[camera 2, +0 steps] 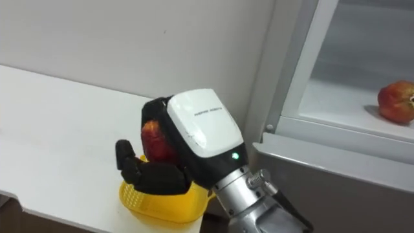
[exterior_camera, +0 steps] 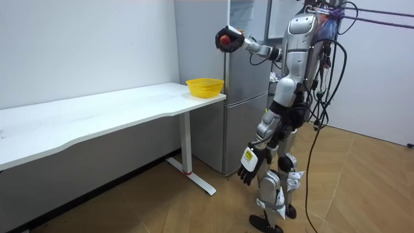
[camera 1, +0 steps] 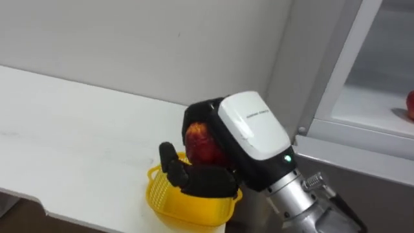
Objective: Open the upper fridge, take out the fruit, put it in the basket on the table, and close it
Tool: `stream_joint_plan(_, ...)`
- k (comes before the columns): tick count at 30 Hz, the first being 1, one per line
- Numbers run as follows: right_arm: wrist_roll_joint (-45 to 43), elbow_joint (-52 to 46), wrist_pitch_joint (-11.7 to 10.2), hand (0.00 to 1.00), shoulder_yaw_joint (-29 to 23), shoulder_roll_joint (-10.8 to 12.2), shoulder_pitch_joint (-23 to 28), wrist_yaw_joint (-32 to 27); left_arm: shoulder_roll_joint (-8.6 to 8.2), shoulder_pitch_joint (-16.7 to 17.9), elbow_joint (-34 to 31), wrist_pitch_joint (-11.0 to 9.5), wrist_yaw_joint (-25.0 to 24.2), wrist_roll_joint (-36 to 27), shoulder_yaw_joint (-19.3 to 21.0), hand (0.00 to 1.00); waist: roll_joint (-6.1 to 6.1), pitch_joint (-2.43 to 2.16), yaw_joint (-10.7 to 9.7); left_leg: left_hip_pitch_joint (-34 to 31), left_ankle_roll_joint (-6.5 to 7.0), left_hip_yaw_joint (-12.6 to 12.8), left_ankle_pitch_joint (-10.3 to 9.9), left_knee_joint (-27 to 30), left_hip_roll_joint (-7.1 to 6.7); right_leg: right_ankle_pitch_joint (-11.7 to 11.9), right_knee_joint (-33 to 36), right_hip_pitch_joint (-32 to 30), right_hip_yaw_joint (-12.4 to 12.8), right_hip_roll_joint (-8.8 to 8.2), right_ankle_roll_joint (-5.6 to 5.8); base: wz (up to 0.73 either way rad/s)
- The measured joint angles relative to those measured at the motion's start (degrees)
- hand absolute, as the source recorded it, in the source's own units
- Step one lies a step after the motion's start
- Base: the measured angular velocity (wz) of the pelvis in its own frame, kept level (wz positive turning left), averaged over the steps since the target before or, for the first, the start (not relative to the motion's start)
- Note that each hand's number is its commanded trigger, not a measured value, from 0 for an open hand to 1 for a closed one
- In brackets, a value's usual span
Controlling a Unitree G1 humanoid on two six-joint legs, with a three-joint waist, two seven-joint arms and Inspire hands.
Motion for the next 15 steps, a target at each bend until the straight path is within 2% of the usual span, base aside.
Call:
stream_joint_plan(3,-0.05,5.08,0.75,1.00,0.05,0.09,-1.11,0.00,-0.22,0.03,-0.09,0.11,-0.05,0.04,0.03,0.00,-0.21,0.03,0.65,-0.98,-0.02,-0.58,0.04,0.26,-0.02,-0.01,0.05,-0.49,-0.90,-0.07,0.01,0.14)
stream_joint_plan(6,-0.18,9.88,1.62,1.00,0.51,0.47,-3.30,0.03,-0.20,-0.01,0.07,0.17,-0.19,-0.02,0.06,0.00,-0.52,0.60,2.40,-1.27,-0.11,-0.58,0.18,0.22,-0.01,-0.01,0.01,-0.96,-0.79,-0.01,0.00,-0.01)
stream_joint_plan(8,-0.31,12.18,1.95,1.00,0.84,0.62,-3.85,0.04,-0.20,-0.08,0.09,0.17,-0.52,0.02,0.10,0.00,-0.78,0.83,3.24,-1.29,-0.11,-0.72,0.18,0.22,-0.01,-0.01,-0.02,-1.04,-0.88,0.02,0.00,0.04)
stream_joint_plan(10,-1.21,14.48,1.88,1.00,0.85,0.93,-3.87,0.04,-0.20,-0.03,0.09,0.16,-1.37,0.15,0.12,0.00,-1.25,0.69,3.67,-1.70,-0.10,-1.55,0.20,0.43,-0.17,-0.01,-0.05,-1.28,-1.25,-0.04,0.00,0.13)
stream_joint_plan(12,-2.40,16.85,1.86,1.00,0.85,0.87,-4.09,0.04,-0.23,0.11,0.02,0.16,-1.92,0.75,0.17,0.00,-1.30,0.74,3.73,-1.90,-0.07,-2.02,0.22,0.70,-0.28,-0.01,-0.08,-1.30,-1.79,-0.21,0.00,0.14)
stream_joint_plan(15,-2.57,18.87,2.81,1.00,0.86,0.75,-4.09,0.03,-0.19,0.22,-0.04,0.21,-2.53,1.08,0.17,0.00,-1.42,0.69,4.15,-2.54,-0.04,-2.49,0.23,0.98,-0.46,-0.02,-0.07,-1.64,-1.83,-0.44,0.02,0.07)
